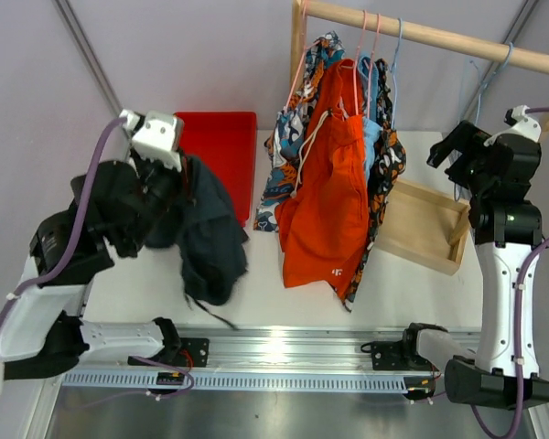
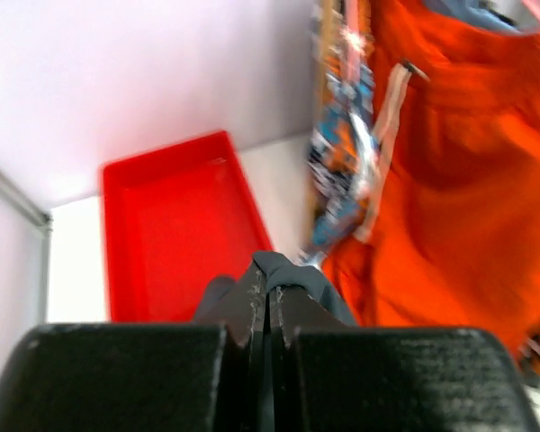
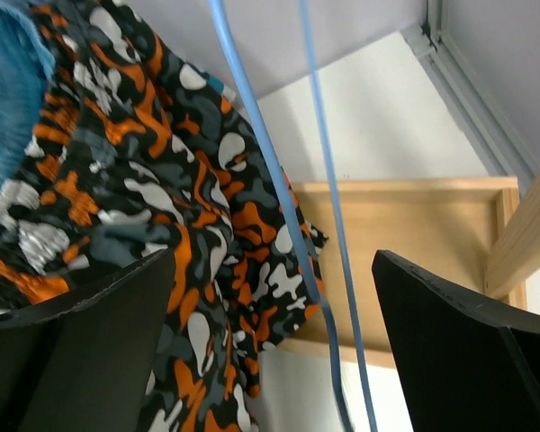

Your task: Remove the shorts from the hanger

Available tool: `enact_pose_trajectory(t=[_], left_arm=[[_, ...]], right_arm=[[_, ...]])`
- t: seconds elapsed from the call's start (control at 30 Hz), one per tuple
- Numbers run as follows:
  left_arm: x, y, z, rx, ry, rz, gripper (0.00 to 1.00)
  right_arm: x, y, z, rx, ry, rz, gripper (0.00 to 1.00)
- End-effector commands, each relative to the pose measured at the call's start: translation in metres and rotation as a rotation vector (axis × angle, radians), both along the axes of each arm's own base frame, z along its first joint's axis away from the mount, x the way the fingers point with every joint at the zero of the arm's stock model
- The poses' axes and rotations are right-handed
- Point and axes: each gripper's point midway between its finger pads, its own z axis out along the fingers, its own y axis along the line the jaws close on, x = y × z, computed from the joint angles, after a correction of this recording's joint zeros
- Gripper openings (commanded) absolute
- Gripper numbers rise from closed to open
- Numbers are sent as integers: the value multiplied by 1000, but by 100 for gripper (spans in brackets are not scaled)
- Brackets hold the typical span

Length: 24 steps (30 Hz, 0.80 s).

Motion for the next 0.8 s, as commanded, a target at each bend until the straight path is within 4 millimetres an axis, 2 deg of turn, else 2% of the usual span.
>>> enact_pose_trajectory(t=[0.0,0.03,0.07,0.1,0.13,0.17,0.2,0.23,0.27,0.3,0.4,0.43,0.47,0.5,0.53,0.57,0.63,0.67,0.7,0.77], left_arm=[[42,-3,24,24,-58,20,0],[50,-5,35,-2,-74,2,0],[61,-2,37,-9,-71,22,0],[74,17,56,-41,-101,84,0],[92,9,62,-42,-97,74,0],[105,10,64,-46,-91,94,0],[113,26,88,-76,-142,142,0],[136,22,93,-74,-152,168,0],[150,28,97,-70,-168,208,0],[156,46,116,-98,-227,271,0],[204,68,110,-82,-280,423,0],[211,73,112,-64,-305,450,0],[229,74,101,-41,-294,476,0],[237,79,100,-36,-306,516,0],[247,81,91,-8,-293,540,0],[264,86,75,9,-262,565,0],[278,89,56,-11,-220,563,0],[279,98,54,-19,-215,582,0],[286,100,36,-11,-185,592,0],[286,105,34,-30,-189,589,0]], right_arm=[[-16,3,12,5,-60,8,99],[-19,4,11,13,-67,6,99],[-20,10,10,23,-74,37,99],[-20,14,10,28,-79,55,99],[-22,15,10,32,-83,62,100],[-22,17,7,36,-79,68,99],[-22,18,6,39,-76,73,99],[-22,18,5,41,-74,74,99],[-24,20,4,40,-76,81,99],[-24,22,3,40,-76,85,99],[-29,25,3,33,-81,92,99],[-30,26,3,27,-80,94,99],[-33,30,4,21,-82,105,99],[-34,28,4,8,-80,96,99],[-36,29,5,1,-84,97,99],[-37,30,5,-2,-82,99,99],[-41,28,8,-20,-91,82,99],[-42,28,8,-23,-91,78,99],[-43,28,8,-27,-94,79,99],[-44,28,10,-27,-98,81,100]])
